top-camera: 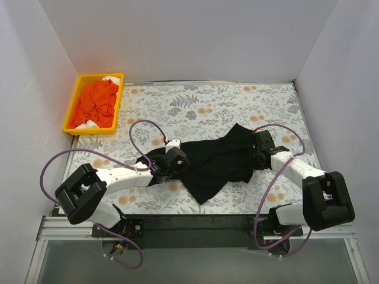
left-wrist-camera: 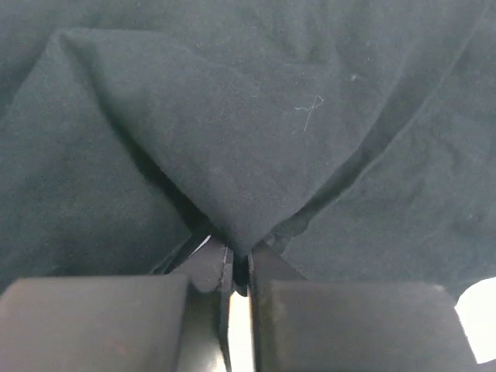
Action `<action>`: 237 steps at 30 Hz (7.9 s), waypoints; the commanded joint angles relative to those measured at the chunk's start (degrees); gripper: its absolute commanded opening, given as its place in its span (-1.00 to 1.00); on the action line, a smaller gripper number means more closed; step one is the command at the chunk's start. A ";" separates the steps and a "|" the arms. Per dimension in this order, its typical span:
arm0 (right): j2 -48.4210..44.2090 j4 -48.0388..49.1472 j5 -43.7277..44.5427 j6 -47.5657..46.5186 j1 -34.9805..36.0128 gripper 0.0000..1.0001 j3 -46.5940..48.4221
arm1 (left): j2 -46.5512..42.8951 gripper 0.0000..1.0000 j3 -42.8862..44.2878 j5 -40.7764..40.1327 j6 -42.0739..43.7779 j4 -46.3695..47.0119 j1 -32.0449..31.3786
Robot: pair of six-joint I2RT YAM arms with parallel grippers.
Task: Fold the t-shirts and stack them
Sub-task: Flatten the tshirt out
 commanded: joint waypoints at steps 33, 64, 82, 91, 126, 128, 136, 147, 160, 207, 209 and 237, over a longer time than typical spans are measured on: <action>-4.95 -14.92 11.28 -1.82 -14.14 -0.97 19.15 | -22.66 -1.00 21.66 -7.16 7.36 -28.59 14.48; -15.76 -14.48 18.16 -24.75 -13.35 -0.97 61.95 | -30.82 -1.00 49.99 6.37 16.19 -27.27 22.48; 16.56 -4.46 10.23 -23.54 -12.65 -0.67 64.05 | 2.45 -0.84 35.92 5.22 15.84 -5.94 35.13; 17.83 -9.12 2.08 -15.81 -11.59 0.41 58.21 | 6.12 0.55 39.46 8.91 14.87 -9.85 37.86; -8.99 -10.09 -14.02 -3.05 -8.78 0.22 -1.40 | -24.49 -0.04 -10.22 -3.13 -12.56 -23.06 38.21; -8.29 -9.56 -15.52 -2.96 -8.78 0.20 -1.75 | -24.14 -0.23 -10.13 -2.69 -12.20 -22.18 38.30; -5.48 -4.91 -15.00 -1.38 -8.87 0.12 -1.32 | -25.10 -1.00 -10.13 -1.37 -10.71 -21.21 38.21; 8.13 0.19 -12.80 -1.11 -8.78 0.11 14.40 | -27.65 -1.00 -8.64 -0.76 -9.57 -21.65 38.30; 13.10 -1.56 -13.53 -2.95 -8.08 0.11 24.63 | -28.97 -1.00 -4.86 6.10 -8.25 -21.82 38.21; 8.42 -21.41 21.97 -12.62 -2.10 -0.97 28.19 | -20.11 -1.00 16.29 3.46 -4.03 -24.46 39.44; 7.45 -25.79 30.77 -13.50 -2.10 -0.97 33.99 | -17.03 -1.00 20.17 4.34 -3.41 -25.16 40.76; -23.06 -34.35 -3.83 3.55 -2.19 -0.05 10.90 | -30.73 -1.00 -4.51 1.71 -7.99 -28.77 41.82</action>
